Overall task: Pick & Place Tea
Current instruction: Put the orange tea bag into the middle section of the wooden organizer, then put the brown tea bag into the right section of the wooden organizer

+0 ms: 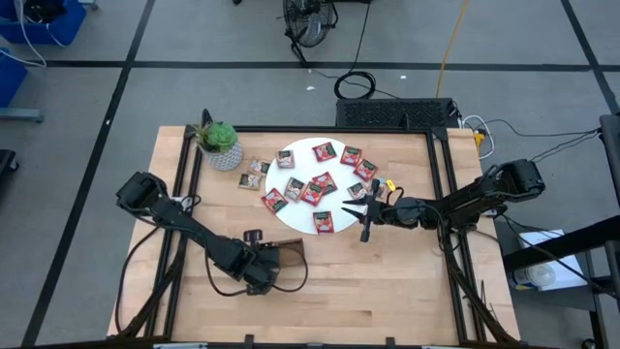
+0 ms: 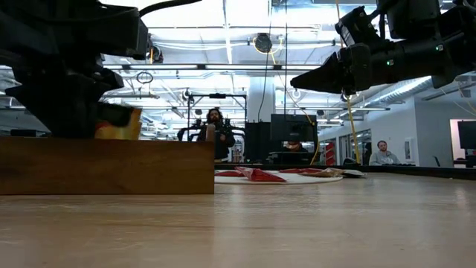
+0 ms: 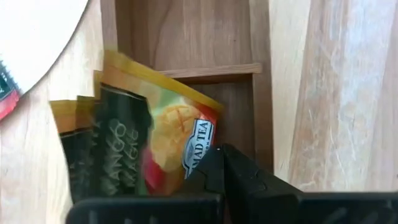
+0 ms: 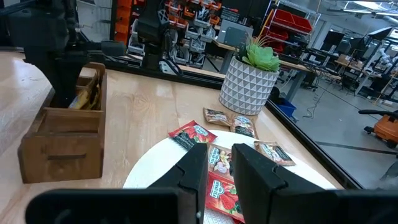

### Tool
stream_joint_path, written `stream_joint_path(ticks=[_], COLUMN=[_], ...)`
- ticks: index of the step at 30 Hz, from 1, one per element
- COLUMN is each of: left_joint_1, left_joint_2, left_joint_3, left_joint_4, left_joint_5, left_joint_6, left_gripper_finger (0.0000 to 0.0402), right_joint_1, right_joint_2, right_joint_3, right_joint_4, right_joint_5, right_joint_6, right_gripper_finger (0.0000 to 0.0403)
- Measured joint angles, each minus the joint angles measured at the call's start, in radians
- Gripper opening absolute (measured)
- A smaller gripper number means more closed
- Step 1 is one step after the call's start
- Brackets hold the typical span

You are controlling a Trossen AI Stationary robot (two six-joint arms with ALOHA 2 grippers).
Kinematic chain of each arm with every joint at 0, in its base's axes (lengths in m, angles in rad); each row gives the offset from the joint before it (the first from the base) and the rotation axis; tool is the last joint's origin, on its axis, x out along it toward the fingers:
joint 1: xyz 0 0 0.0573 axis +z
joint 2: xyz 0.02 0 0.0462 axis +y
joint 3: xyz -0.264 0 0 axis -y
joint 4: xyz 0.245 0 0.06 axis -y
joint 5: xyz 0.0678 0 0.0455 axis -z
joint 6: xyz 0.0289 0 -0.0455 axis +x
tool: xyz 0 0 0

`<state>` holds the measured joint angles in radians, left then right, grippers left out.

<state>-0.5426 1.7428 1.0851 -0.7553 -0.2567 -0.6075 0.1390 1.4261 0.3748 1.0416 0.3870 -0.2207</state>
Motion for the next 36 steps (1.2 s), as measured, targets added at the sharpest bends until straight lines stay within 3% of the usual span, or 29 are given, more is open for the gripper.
stream_joint_path(ticks=[13,20,23,28,36], left_joint_1=[-0.003,-0.072,-0.091,-0.091,-0.151], left_joint_2=[-0.042,-0.139,-0.175,-0.179,-0.259], left_joint_3=[0.020,0.069,0.071,0.068,-0.018], left_joint_4=[-0.001,-0.034,-0.169,-0.434,-0.382], left_joint_5=[0.027,-0.209,-0.313,-0.382,-0.496], left_joint_6=[-0.023,0.108,0.015,-0.188,-0.234], left_gripper_finger=[0.0011,0.0004,0.0015,0.0024,0.0004], right_joint_1=[0.000,0.000,0.000,0.000,0.000], right_joint_2=[0.000,0.000,0.000,0.000,0.000], right_joint_3=[0.000,0.000,0.000,0.000,0.000], right_joint_4=[0.000,0.000,0.000,-0.003,-0.011], right_joint_5=[0.000,0.000,0.000,0.000,0.001], right_joint_6=[0.000,0.000,0.000,0.000,0.000], right_gripper_finger=[0.0061,0.0061,0.0061,0.0061,0.0061])
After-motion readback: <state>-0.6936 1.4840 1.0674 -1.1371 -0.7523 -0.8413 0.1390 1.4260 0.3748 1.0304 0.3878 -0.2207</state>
